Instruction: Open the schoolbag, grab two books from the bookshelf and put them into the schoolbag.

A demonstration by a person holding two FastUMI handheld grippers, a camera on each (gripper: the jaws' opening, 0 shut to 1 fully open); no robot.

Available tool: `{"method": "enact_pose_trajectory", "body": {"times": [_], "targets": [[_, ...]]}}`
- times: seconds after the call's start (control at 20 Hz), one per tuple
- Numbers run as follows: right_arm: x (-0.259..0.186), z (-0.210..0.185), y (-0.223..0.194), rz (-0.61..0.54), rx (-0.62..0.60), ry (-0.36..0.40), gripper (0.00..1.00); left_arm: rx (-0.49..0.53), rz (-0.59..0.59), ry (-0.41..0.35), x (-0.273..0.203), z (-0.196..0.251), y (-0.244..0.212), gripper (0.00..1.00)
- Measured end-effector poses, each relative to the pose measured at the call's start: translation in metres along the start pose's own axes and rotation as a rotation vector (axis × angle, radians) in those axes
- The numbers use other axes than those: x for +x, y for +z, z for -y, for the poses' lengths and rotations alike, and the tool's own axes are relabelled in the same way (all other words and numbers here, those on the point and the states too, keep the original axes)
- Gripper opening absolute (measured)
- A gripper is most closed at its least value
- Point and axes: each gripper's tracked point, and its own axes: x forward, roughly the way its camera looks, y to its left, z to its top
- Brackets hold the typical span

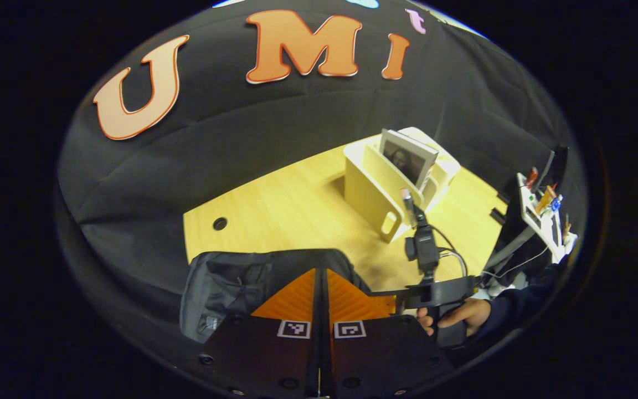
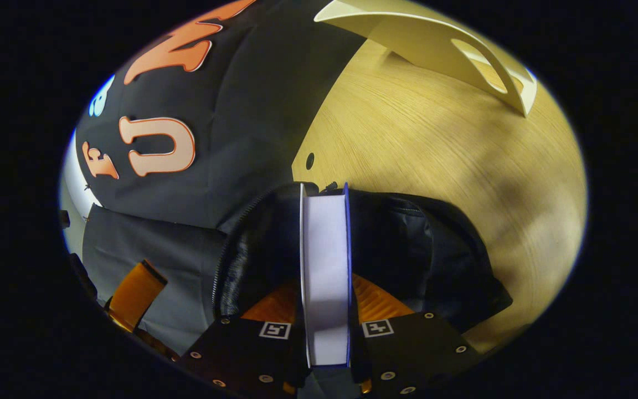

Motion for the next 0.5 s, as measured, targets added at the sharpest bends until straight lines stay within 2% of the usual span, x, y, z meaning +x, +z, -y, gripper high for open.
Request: {"method": "enact_pose_trajectory", "body": {"times": [0.05, 0.15, 0.2, 0.3, 0.35, 0.4, 0.5], "targets": [[0.001, 0.000, 0.000, 0.000, 0.001, 0.003, 0.32, -0.018, -0.003, -0.023, 0.007, 0.006, -0.006, 0.02], [-0.001, 0.002, -0.002, -0.009, -0.004, 0.005, 0.32, -0.005, -0.042, 0.000, 0.009, 0.001, -0.023, 0.04], [0.000, 0.003, -0.003, -0.015, 0.002, 0.000, 0.32, -0.003, -0.065, -0.006, 0.011, 0.002, -0.032, 0.01], [-0.001, 0.003, -0.006, -0.019, 0.000, -0.002, 0.33, 0.000, -0.068, -0.013, 0.011, 0.005, -0.038, 0.03], [-0.001, 0.003, -0.004, -0.016, -0.002, -0.002, 0.24, 0.004, -0.069, -0.010, 0.010, 0.005, -0.037, 0.03], [-0.002, 0.004, -0.005, -0.022, 0.000, -0.003, 0.33, 0.012, -0.064, -0.001, 0.010, 0.005, -0.036, 0.02], [-0.001, 0.005, -0.005, -0.023, 0.003, -0.005, 0.34, 0.014, -0.063, 0.004, 0.009, 0.006, -0.035, 0.02]]}}
